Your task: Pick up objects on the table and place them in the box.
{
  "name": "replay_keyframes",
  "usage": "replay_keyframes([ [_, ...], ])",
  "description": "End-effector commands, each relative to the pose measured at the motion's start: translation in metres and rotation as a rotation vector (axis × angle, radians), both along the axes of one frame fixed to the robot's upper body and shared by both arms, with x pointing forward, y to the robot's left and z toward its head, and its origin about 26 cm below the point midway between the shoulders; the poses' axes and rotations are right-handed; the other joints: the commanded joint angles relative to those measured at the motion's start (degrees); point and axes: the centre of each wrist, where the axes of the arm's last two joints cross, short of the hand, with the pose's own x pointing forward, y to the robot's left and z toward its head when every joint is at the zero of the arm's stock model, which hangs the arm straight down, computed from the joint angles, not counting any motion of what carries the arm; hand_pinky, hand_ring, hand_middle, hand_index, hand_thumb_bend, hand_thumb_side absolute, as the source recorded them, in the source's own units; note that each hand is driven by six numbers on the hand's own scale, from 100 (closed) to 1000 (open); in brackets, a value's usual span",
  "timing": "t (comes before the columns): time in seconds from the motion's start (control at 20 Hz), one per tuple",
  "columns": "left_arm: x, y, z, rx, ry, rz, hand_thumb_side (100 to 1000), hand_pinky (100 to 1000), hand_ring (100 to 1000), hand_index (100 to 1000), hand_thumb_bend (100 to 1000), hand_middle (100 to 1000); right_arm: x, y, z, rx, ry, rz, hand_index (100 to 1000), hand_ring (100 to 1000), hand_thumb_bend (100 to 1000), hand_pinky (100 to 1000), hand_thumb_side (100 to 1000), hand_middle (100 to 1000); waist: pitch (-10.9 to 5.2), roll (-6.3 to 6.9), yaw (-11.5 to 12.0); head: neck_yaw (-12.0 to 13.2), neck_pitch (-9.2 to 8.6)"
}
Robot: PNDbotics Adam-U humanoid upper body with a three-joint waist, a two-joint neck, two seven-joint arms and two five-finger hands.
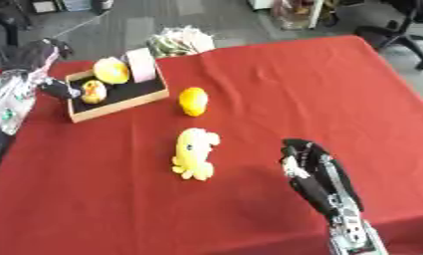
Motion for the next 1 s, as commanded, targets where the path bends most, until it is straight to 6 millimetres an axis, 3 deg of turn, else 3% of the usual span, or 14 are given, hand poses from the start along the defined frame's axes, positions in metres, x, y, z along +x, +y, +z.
replay_keyframes([
  [0.05, 0.001, 0.0, 0.019, -0.004, -0.043, -0.035, 168, 771, 647, 780, 660, 646, 0.003, -0.001, 0.007, -0.001, -0.022, 0.0, 742, 616, 100, 718, 433, 613, 0.16, 0.23, -0.07, -0.2, -0.77],
  [0.3, -0.005, -0.01, 0.035, -0.014, -0.028, -0.189, 124, 768, 625, 752, 616, 607, 0.003, -0.002, 0.008, -0.001, -0.025, -0.006, 742, 616, 100, 718, 431, 613, 0.14, 0.28, 0.16, -0.77, -0.89],
  [0.55, -0.016, -0.034, 0.056, 0.013, 0.034, -0.406, 100, 772, 628, 754, 590, 609, 0.003, -0.002, 0.008, -0.002, -0.025, -0.009, 742, 616, 100, 718, 431, 612, -0.09, 0.34, 0.26, -1.25, -0.73],
  [0.8, -0.026, -0.055, 0.063, 0.056, 0.094, -0.546, 100, 773, 632, 758, 581, 614, 0.003, -0.003, 0.007, 0.001, -0.025, -0.016, 742, 616, 100, 718, 428, 612, -0.29, 0.17, 0.06, -1.35, -0.61],
  [1.0, -0.044, -0.058, 0.067, 0.022, 0.075, -0.625, 102, 772, 627, 754, 577, 609, 0.009, -0.01, 0.019, -0.027, -0.066, -0.032, 743, 616, 100, 718, 398, 613, -0.52, 0.11, 0.42, -1.67, -0.42],
])
